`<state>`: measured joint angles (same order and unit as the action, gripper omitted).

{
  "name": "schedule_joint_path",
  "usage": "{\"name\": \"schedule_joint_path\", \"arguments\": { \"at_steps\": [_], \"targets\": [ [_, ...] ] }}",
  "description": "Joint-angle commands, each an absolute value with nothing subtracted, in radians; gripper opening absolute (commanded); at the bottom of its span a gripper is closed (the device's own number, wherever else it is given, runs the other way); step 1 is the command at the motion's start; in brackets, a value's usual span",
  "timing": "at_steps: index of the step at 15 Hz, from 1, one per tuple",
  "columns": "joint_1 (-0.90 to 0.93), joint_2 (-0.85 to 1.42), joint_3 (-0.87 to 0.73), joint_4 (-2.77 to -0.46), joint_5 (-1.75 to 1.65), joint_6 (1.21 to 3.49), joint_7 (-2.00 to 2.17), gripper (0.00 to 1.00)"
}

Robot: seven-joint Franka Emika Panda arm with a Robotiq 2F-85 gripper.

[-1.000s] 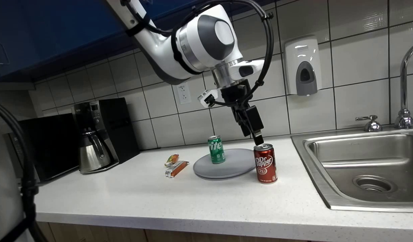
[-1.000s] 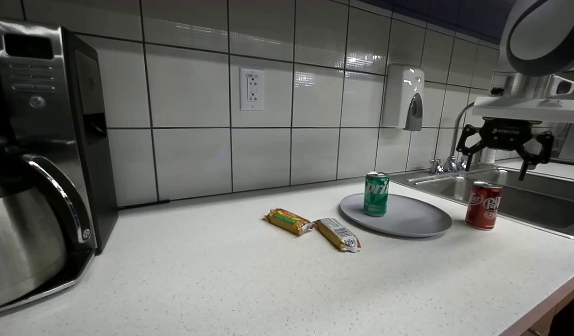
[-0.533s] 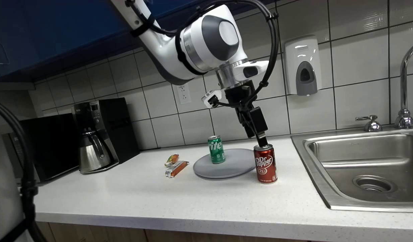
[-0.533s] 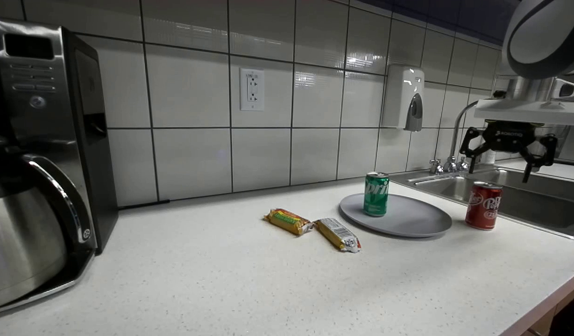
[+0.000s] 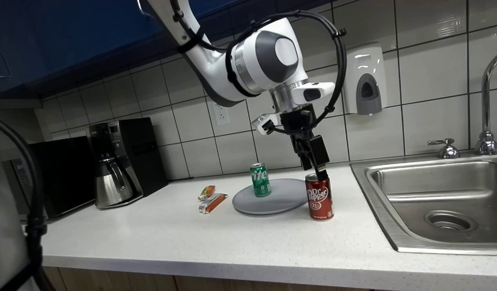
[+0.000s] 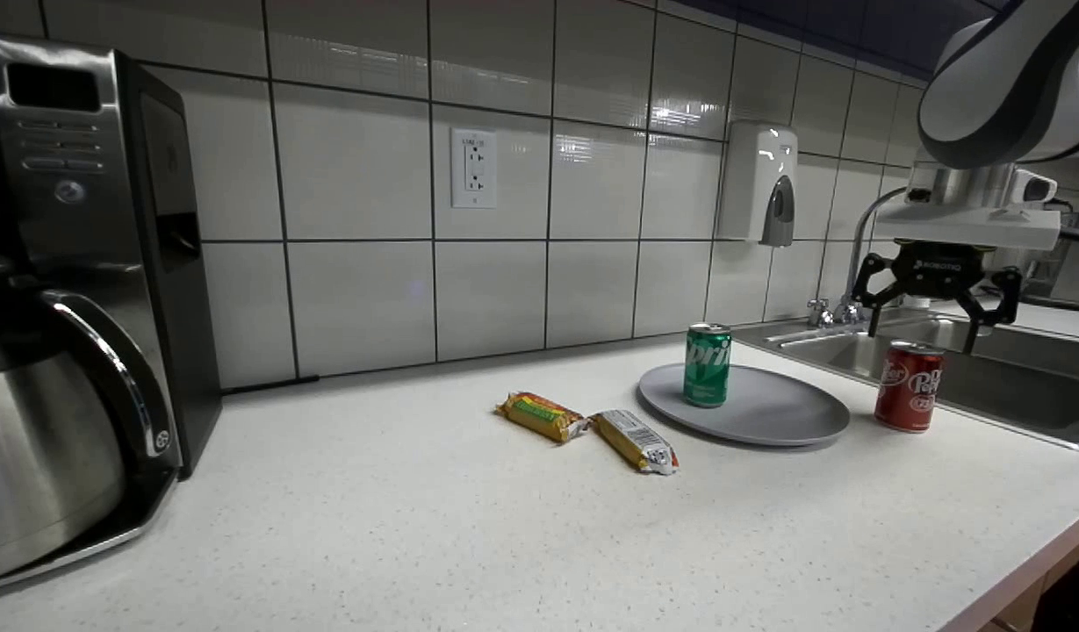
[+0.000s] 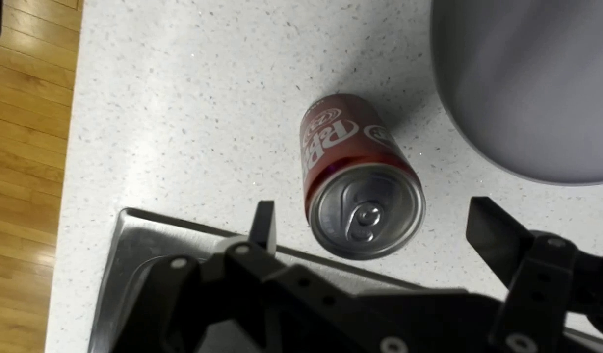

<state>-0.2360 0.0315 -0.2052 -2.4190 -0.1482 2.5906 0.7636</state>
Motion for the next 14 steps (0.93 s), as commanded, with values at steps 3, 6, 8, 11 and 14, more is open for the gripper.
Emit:
{"name": "schedule_joint_path", "arguments": {
  "at_steps": [3, 6, 8, 11, 14],
  "targets": [
    [-0.220, 0.088, -0.215, -2.358, -0.088, 2.540, 0.684, 1.00],
    [-0.217, 0.104, -0.217, -2.352, -0.071, 2.533, 0.670, 1.00],
    [-0.216, 0.115, -0.219, -2.349, -0.063, 2.527, 0.664, 1.00],
    [-0.215, 0.126, -0.221, -2.344, -0.056, 2.527, 0.664, 1.00],
    [-0.214, 0.130, -0.223, -2.343, -0.051, 2.526, 0.662, 1.00]
  ]
}}
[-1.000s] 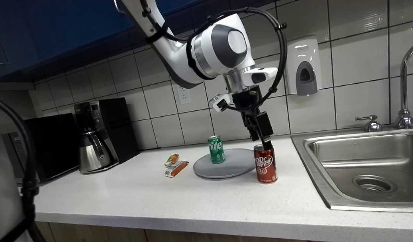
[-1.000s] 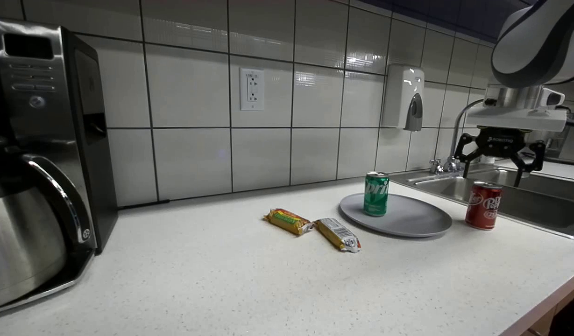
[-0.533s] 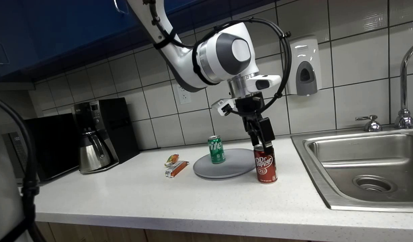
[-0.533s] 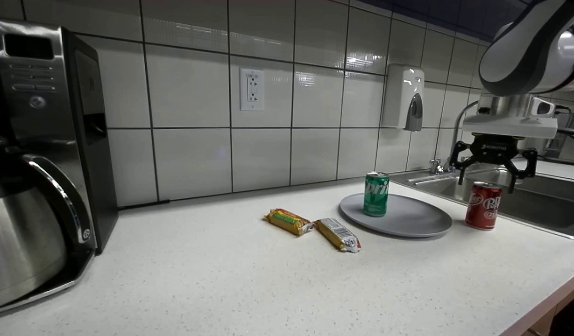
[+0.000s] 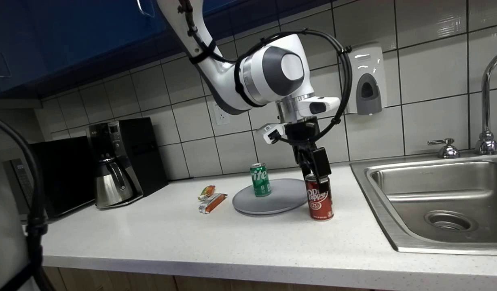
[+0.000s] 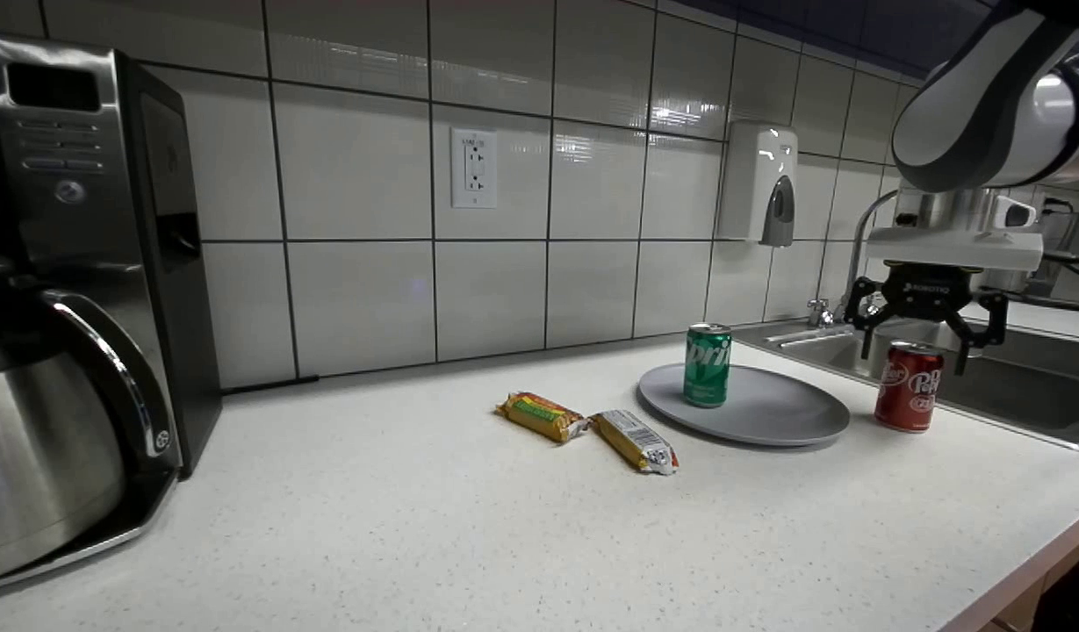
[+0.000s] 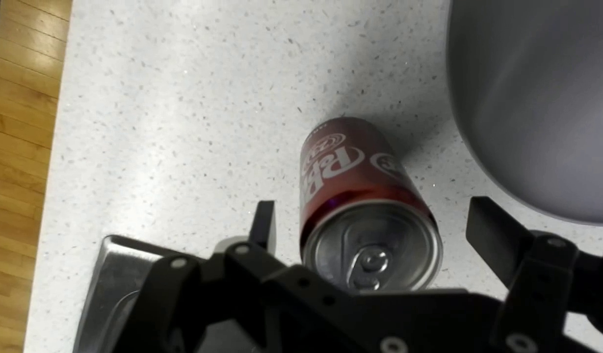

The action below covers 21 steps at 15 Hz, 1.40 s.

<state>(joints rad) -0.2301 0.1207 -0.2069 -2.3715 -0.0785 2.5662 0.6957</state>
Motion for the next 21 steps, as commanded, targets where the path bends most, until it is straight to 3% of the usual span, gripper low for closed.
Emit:
{"name": "schedule_joint_path", "arguments": {
  "at_steps": [1, 2, 7, 21],
  "targets": [
    [-0.213, 0.129, -0.225, -2.344, -0.053, 2.530, 0.664, 0.75],
    [-0.213, 0.128, -0.225, -2.345, -0.054, 2.530, 0.664, 0.72],
    [-0.210, 0.115, -0.228, -2.352, -0.065, 2.535, 0.671, 0.38],
    [-0.177, 0.032, -0.215, -2.358, -0.124, 2.564, 0.714, 0.38]
  ]
}}
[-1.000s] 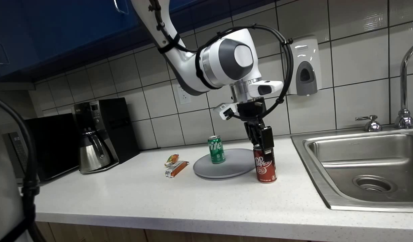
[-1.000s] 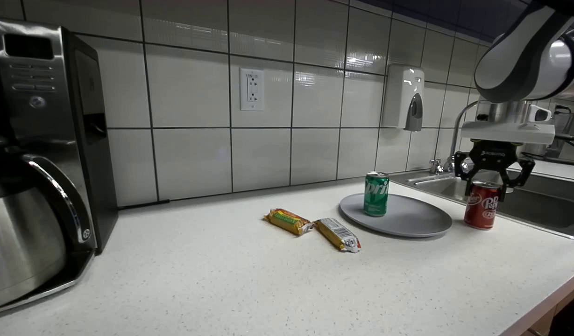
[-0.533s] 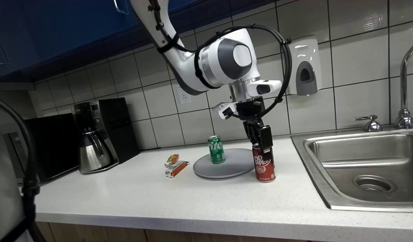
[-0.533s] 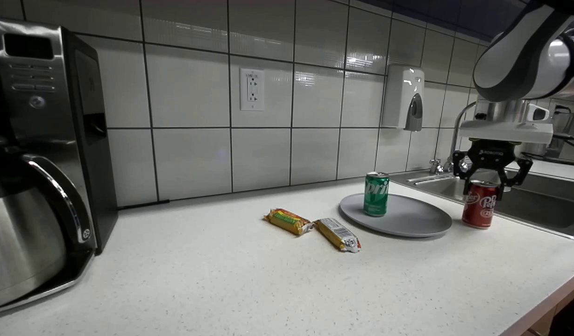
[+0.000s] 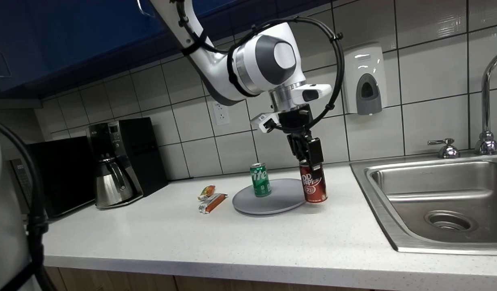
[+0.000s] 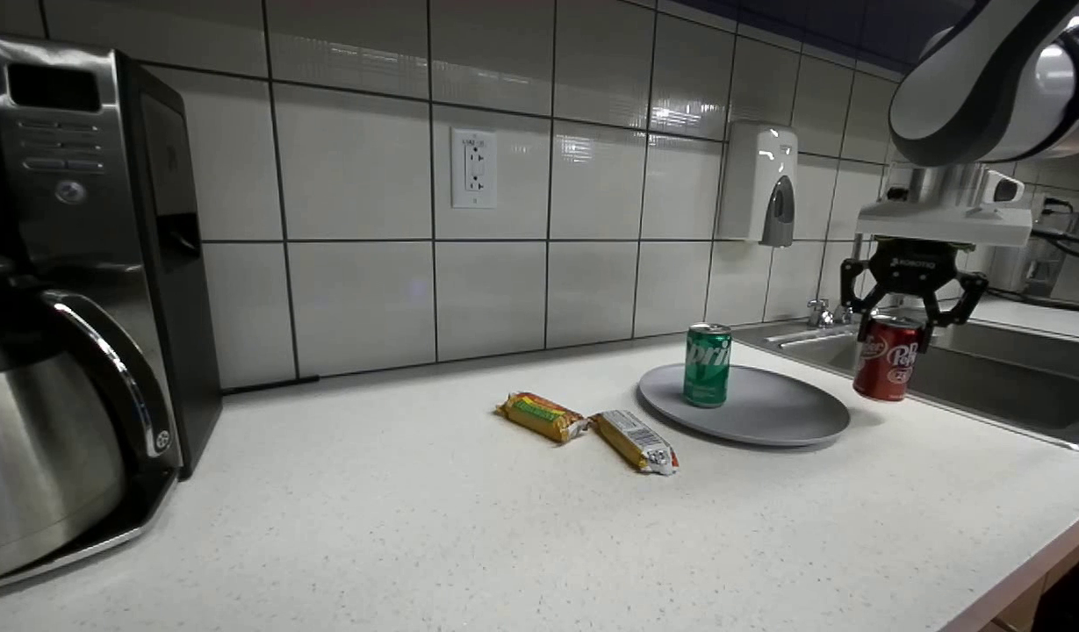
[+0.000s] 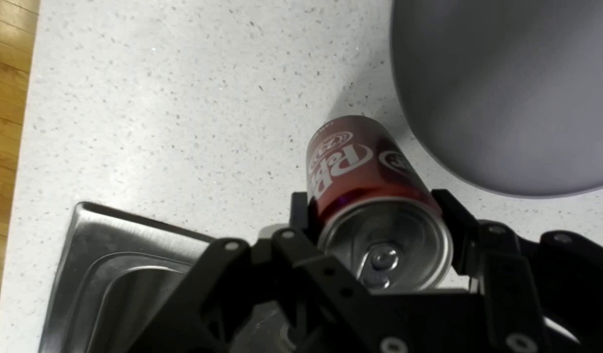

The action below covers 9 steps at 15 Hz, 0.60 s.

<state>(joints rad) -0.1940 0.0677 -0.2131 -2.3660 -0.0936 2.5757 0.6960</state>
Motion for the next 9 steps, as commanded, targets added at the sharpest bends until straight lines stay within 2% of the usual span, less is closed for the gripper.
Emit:
{"name": "schedule_joint_path", "arguments": {
  "at_steps": [1, 9],
  "targets": [
    [-0.174, 0.031, -0.213, -2.353, -0.129, 2.564, 0.715, 0.38],
    [-0.131, 0.060, -0.187, -2.280, -0.149, 2.542, 0.709, 0.38]
  ]
}}
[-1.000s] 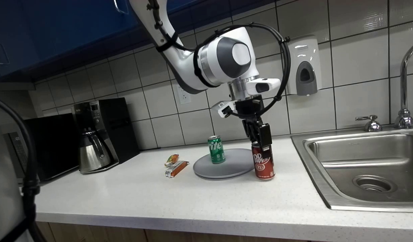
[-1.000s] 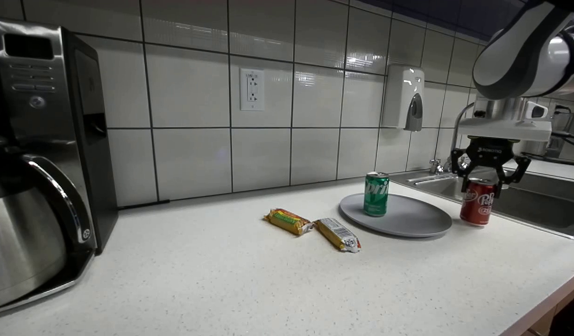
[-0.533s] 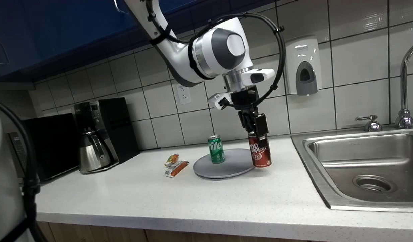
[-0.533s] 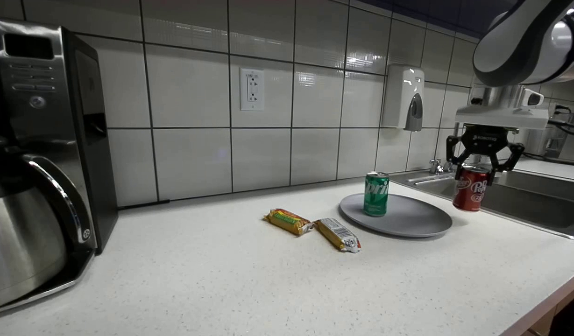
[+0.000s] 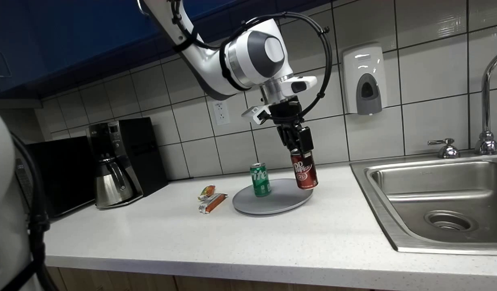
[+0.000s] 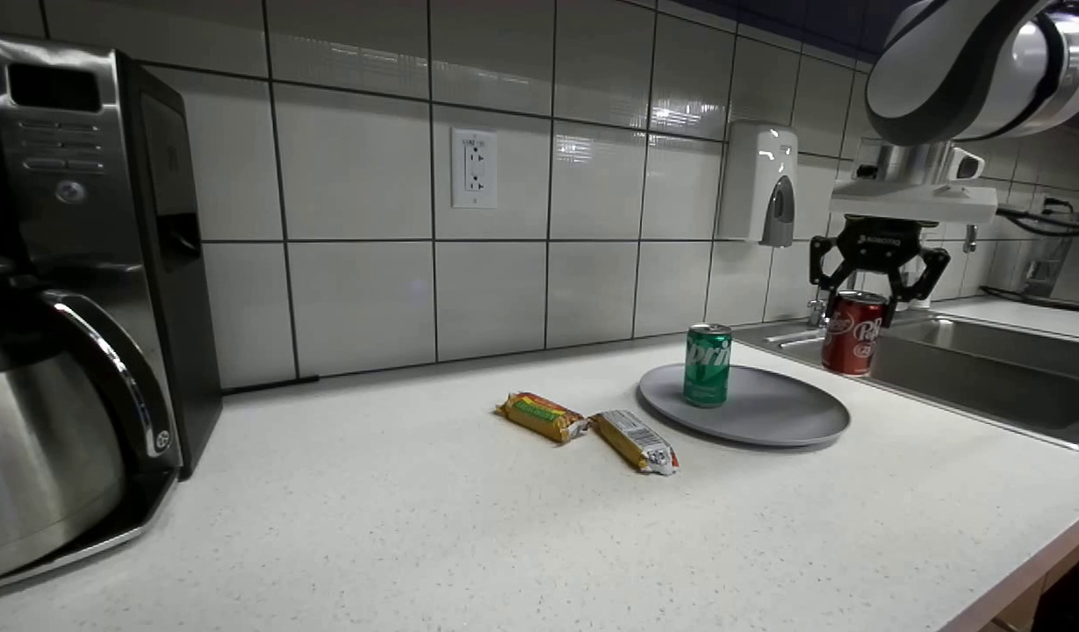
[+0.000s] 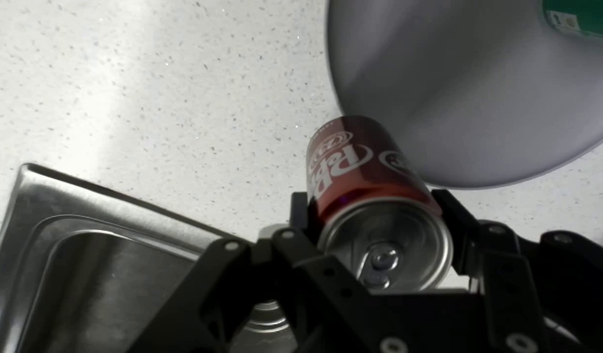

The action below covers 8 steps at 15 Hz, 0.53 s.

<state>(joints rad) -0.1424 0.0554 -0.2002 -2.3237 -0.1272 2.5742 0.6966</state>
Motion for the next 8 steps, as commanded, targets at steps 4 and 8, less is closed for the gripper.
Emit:
{"name": "schedule_joint_path", "arguments": {
  "at_steps": [4, 8],
  "targets": [
    [-0.112, 0.095, -0.173, -2.236, -0.132, 2.532, 0.692, 0.38],
    [-0.099, 0.140, -0.171, -2.191, -0.118, 2.519, 0.674, 0.38]
  ]
}}
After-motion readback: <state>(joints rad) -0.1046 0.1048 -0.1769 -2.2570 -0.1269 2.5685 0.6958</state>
